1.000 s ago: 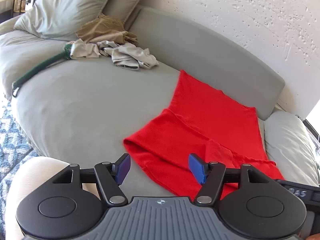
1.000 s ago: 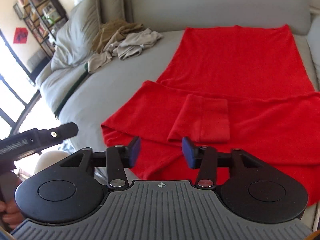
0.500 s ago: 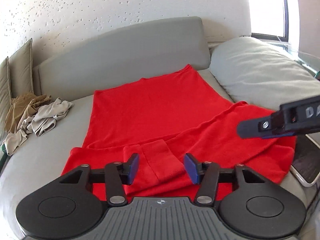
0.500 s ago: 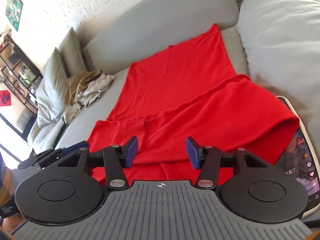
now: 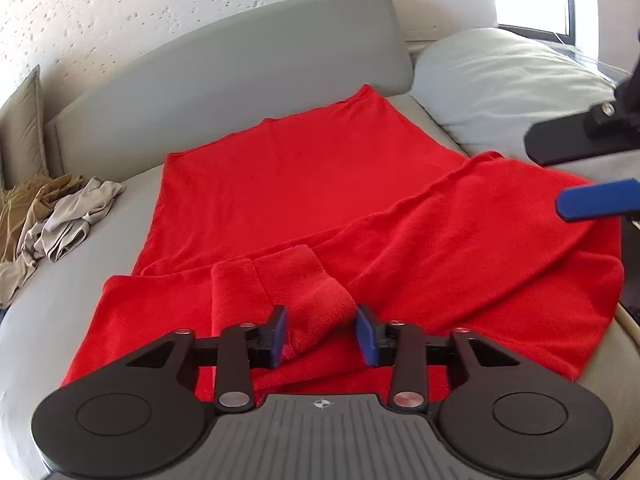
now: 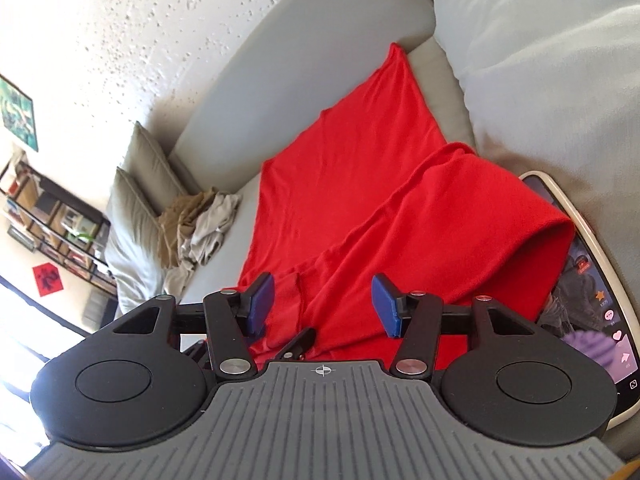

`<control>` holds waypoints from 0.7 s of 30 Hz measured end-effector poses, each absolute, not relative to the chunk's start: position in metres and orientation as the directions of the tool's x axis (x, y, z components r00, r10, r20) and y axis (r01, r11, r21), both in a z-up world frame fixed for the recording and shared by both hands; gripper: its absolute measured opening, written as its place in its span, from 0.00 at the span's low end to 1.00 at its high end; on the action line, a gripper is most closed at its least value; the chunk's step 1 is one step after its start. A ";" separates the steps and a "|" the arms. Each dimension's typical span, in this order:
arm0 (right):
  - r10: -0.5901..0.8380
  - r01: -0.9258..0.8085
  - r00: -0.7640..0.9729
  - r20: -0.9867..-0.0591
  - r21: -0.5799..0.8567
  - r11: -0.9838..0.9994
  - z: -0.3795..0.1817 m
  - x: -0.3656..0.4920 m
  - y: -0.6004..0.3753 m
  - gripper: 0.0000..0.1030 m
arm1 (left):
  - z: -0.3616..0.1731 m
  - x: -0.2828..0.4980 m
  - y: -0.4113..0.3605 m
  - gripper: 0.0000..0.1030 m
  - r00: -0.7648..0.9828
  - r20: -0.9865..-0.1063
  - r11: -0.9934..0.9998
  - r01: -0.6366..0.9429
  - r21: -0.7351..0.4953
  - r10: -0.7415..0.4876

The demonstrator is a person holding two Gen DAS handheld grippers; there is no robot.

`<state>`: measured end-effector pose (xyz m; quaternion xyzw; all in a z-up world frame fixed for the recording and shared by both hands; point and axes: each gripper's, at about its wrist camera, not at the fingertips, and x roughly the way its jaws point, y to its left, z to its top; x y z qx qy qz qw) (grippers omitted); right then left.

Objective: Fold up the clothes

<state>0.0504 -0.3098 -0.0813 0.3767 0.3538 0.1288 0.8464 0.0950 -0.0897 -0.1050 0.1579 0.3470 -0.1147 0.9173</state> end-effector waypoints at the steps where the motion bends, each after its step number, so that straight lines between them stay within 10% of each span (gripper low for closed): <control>1: 0.484 0.049 0.717 -0.502 0.728 0.683 -0.081 0.050 -0.310 0.55 | -0.103 0.098 -0.083 0.16 0.730 -0.675 0.939 0.295 0.176 -0.103; 10: 0.463 0.061 0.717 -0.520 0.709 0.702 -0.083 0.050 -0.307 0.55 | -0.073 0.103 0.034 0.11 0.794 -0.602 0.961 -0.094 -0.260 -0.085; 21: 0.457 0.056 0.710 -0.536 0.689 0.722 -0.084 0.052 -0.296 0.56 | -0.103 0.119 0.077 0.50 0.711 -0.674 0.839 -0.230 -0.494 -0.201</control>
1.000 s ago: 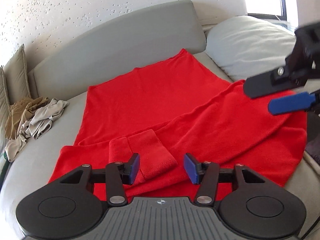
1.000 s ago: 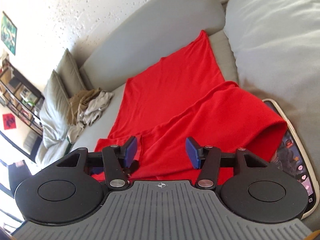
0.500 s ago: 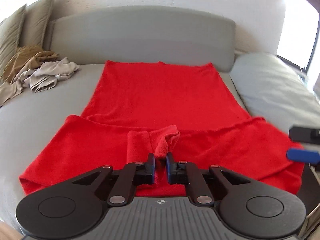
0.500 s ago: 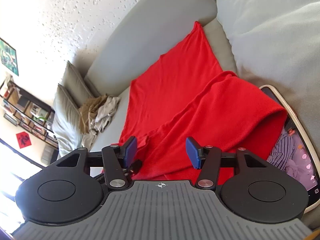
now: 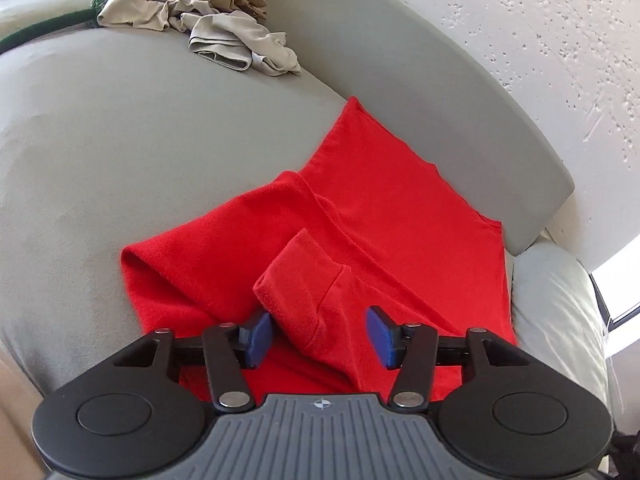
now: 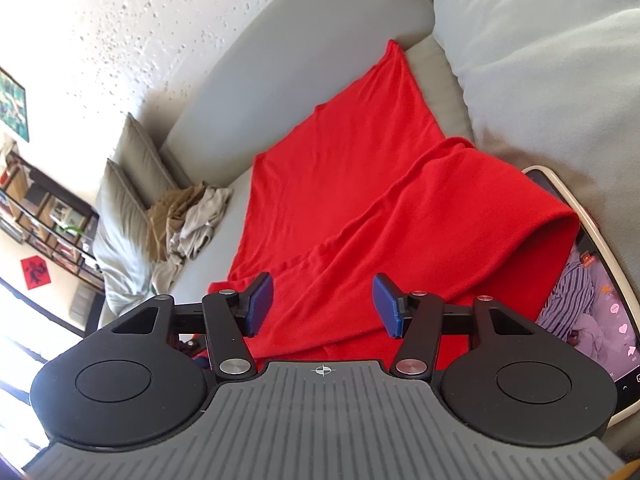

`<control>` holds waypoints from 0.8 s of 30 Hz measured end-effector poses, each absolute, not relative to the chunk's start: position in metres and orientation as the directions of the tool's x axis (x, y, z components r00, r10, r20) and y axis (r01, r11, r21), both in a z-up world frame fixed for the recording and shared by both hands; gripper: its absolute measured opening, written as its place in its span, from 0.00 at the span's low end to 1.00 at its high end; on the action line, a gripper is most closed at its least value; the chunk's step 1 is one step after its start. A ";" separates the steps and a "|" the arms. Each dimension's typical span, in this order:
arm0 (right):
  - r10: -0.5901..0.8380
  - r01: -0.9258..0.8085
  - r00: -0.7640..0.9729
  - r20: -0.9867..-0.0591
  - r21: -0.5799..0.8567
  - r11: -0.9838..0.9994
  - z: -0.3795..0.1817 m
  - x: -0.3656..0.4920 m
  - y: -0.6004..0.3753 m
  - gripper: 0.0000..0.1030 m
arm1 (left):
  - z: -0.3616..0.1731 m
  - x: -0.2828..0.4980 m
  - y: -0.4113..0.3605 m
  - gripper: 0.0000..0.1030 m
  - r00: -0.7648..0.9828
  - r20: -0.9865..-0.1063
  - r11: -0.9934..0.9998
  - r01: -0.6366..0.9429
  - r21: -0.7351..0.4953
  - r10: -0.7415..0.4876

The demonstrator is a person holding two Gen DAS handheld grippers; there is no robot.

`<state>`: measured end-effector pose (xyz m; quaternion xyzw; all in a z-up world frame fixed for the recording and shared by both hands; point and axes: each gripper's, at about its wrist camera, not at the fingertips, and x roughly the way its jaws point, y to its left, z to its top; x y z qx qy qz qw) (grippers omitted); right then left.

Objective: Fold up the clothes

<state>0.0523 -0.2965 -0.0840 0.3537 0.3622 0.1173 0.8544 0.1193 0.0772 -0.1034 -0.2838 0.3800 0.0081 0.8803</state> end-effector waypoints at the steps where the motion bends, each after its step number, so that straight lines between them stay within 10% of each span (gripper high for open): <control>1: 0.456 0.055 0.708 -0.539 0.686 0.726 -0.084 0.052 -0.295 0.56 | -0.104 0.123 0.078 0.50 0.711 -0.673 0.829 -0.240 -0.505 -0.204; 4: 0.448 0.056 0.708 -0.547 0.676 0.735 -0.085 0.053 -0.295 0.56 | -0.105 0.134 0.079 0.39 0.701 -0.687 0.822 -0.268 -0.503 -0.191; 5: 0.445 0.058 0.708 -0.549 0.673 0.738 -0.085 0.053 -0.295 0.56 | -0.104 0.137 0.078 0.05 0.699 -0.692 0.835 -0.261 -0.484 -0.183; 6: 0.444 0.062 0.707 -0.551 0.673 0.737 -0.086 0.053 -0.295 0.56 | -0.103 0.140 0.077 0.01 0.696 -0.696 0.848 -0.254 -0.465 -0.174; 13: 0.435 0.087 0.712 -0.551 0.684 0.724 -0.090 0.051 -0.303 0.56 | -0.079 0.125 0.075 0.02 0.811 -0.580 0.910 -0.177 -0.375 -0.082; 24: 0.390 0.119 0.733 -0.557 0.670 0.733 -0.089 0.050 -0.308 0.56 | -0.100 0.131 0.086 0.16 0.724 -0.689 0.928 -0.255 -0.272 -0.002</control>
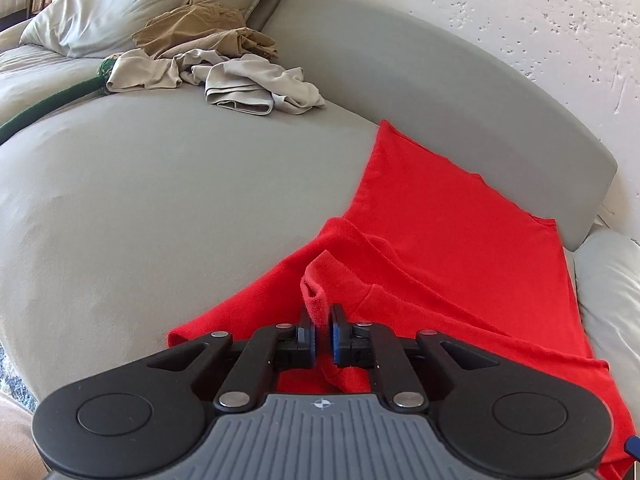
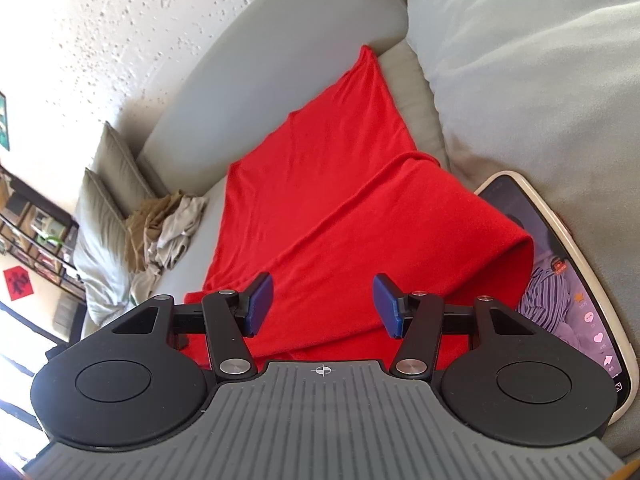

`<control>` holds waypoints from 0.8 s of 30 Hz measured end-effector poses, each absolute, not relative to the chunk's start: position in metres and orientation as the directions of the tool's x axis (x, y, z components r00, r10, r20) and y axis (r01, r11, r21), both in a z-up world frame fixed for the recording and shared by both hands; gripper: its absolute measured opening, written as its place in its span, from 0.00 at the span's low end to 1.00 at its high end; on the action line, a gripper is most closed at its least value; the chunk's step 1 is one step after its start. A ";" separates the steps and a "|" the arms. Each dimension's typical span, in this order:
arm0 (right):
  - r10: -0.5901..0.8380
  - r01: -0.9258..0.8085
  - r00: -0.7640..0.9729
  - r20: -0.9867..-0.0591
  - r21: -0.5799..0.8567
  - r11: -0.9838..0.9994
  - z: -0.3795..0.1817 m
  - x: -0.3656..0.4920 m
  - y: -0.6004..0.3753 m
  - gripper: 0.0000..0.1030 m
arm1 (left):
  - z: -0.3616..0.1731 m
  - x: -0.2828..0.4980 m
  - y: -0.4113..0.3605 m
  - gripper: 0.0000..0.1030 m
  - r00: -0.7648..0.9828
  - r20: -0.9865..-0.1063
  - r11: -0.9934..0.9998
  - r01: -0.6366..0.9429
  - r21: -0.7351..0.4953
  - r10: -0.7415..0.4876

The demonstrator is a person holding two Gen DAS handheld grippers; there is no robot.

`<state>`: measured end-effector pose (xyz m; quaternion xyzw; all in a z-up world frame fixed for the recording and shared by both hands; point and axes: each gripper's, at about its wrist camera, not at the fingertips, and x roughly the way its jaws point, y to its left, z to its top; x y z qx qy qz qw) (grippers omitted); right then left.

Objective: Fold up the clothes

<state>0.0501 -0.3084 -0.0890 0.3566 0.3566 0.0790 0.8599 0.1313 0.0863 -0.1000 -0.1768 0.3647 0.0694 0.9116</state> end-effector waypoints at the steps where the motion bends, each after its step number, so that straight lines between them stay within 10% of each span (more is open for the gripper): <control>1: 0.386 0.118 0.743 -0.547 0.674 0.729 -0.088 0.049 -0.311 0.56 | -0.096 0.130 0.087 0.19 0.715 -0.699 0.926 -0.269 -0.265 0.008; 4: 0.372 0.114 0.772 -0.515 0.689 0.716 -0.083 0.044 -0.318 0.56 | -0.074 0.109 0.084 0.38 0.725 -0.680 0.921 -0.332 -0.205 0.110; 8: 0.246 0.182 0.841 -0.481 0.680 0.710 -0.074 0.029 -0.339 0.53 | -0.057 0.085 0.061 0.36 0.795 -0.595 0.967 -0.230 -0.112 0.120; 12: 0.176 0.243 0.866 -0.468 0.701 0.670 -0.072 0.021 -0.363 0.29 | -0.074 0.093 0.029 0.33 0.772 -0.635 0.998 -0.049 -0.048 0.007; 21: 0.287 0.284 0.694 -0.661 0.617 0.734 -0.108 0.052 -0.341 0.40 | -0.104 0.104 0.021 0.36 0.702 -0.711 0.999 -0.036 0.026 0.044; 24: 0.147 0.396 0.707 -0.692 0.559 0.728 -0.108 0.039 -0.355 0.03 | -0.105 0.104 0.024 0.36 0.704 -0.709 0.999 -0.048 0.001 0.034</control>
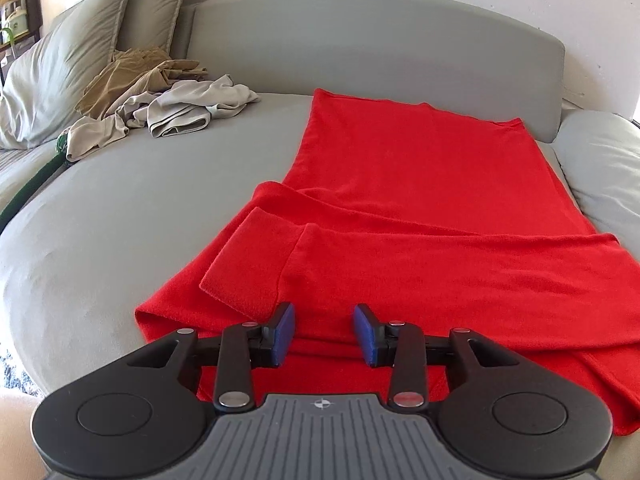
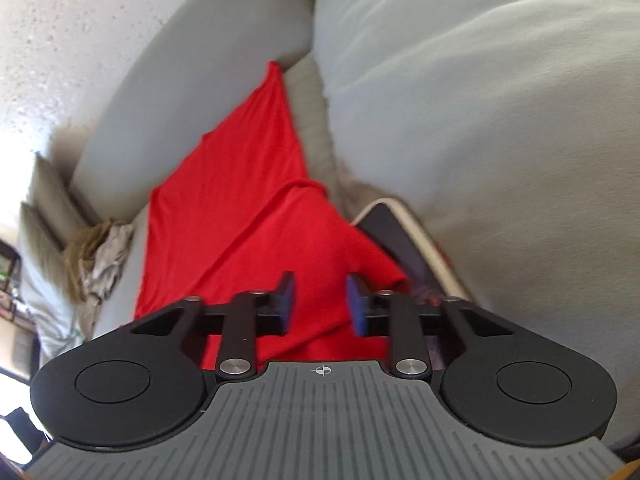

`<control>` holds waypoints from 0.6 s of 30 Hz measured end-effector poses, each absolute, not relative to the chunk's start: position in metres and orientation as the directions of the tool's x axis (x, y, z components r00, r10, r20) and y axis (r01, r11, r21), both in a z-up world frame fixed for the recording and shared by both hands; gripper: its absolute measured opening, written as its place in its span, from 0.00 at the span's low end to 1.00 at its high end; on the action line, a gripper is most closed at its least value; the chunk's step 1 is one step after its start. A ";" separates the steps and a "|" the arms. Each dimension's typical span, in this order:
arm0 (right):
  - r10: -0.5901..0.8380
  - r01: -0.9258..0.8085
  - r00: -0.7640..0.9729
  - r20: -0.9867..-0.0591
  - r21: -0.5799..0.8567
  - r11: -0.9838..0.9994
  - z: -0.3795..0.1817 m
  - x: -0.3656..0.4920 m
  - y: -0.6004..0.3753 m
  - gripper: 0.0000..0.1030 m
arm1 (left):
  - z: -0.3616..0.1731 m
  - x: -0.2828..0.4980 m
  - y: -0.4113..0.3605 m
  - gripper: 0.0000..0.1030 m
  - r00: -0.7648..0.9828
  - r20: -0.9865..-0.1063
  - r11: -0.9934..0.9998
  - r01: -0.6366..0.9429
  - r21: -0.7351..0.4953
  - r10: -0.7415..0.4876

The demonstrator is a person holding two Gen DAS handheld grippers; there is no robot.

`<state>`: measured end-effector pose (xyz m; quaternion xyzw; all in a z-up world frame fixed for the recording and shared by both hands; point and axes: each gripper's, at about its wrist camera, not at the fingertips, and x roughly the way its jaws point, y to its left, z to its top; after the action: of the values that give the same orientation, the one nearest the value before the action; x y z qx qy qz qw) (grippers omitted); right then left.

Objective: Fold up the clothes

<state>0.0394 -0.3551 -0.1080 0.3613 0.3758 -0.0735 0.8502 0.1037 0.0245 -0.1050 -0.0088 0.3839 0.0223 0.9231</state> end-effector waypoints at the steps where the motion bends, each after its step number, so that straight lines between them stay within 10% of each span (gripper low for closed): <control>1: 0.093 0.437 0.713 -0.695 0.544 0.716 -0.106 0.033 -0.361 0.10 | -0.106 0.103 0.025 0.36 0.709 -0.705 0.999 -0.045 -0.002 0.030; 5: 0.109 0.374 0.795 -0.596 0.624 0.686 -0.082 0.027 -0.371 0.16 | -0.108 0.099 0.025 0.37 0.729 -0.684 1.000 -0.028 -0.004 0.018; 7: 0.154 0.315 0.796 -0.586 0.617 0.721 -0.073 0.042 -0.361 0.38 | -0.109 0.098 0.024 0.37 0.733 -0.680 1.000 -0.019 0.000 0.014; 18: 0.267 0.355 0.539 -0.799 0.503 0.788 -0.118 0.159 -0.343 0.52 | -0.112 0.098 0.025 0.39 0.747 -0.664 1.000 0.000 -0.019 -0.013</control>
<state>0.1586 -0.3431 -0.1183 0.3247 0.4792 -0.0270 0.8150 0.0982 0.0254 -0.1123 -0.0088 0.3555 -0.0034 0.9346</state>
